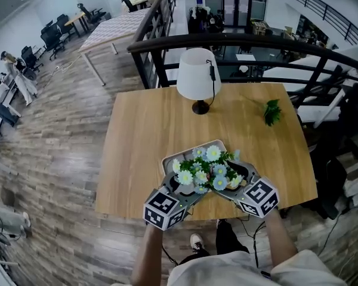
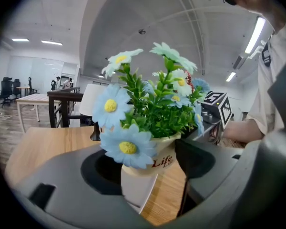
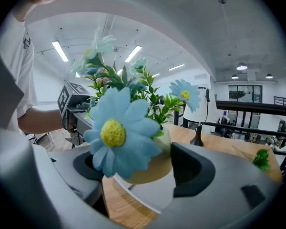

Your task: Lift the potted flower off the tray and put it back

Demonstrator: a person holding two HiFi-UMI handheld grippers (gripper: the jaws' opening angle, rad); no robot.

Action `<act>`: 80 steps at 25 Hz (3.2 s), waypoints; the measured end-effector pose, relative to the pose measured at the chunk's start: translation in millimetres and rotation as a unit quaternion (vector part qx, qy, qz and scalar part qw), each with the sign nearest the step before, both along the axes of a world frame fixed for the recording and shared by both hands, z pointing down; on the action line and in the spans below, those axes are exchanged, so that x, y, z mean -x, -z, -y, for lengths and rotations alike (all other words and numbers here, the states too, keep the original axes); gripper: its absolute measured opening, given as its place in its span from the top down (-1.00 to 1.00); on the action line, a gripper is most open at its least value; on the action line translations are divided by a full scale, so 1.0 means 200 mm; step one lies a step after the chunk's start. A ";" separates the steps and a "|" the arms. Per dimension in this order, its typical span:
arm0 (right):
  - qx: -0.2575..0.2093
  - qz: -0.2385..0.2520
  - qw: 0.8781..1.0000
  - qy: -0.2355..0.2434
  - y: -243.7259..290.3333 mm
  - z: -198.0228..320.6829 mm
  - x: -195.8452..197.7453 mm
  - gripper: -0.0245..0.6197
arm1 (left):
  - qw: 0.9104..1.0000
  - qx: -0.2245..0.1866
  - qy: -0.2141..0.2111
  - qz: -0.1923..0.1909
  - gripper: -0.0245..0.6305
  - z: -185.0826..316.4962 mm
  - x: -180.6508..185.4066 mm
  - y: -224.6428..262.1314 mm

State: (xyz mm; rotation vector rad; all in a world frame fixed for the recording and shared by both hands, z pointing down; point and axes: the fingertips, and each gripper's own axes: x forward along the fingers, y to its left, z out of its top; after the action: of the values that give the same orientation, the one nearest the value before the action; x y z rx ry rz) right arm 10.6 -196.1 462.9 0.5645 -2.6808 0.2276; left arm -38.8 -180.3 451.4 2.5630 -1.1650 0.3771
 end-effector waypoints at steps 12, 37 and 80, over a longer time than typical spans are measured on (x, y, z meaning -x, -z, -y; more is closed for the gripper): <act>0.035 -0.014 0.999 0.021 -0.30 0.31 -0.01 -0.35 | 0.999 0.036 0.018 0.003 -0.19 0.30 -0.02 -0.29; 0.102 -0.061 0.989 0.087 -0.89 0.61 0.14 -0.35 | 0.990 0.115 0.068 0.040 -0.18 0.58 0.11 -0.87; 0.072 -0.121 0.989 0.036 -0.95 0.51 -0.10 -0.36 | 0.981 0.139 0.113 0.078 -0.17 0.30 0.26 -0.92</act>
State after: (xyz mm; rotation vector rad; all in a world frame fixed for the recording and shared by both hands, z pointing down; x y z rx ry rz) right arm 30.4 -298.3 651.9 0.4215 -2.4210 0.3078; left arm -91.4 -239.9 636.1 2.1681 -1.3366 0.6459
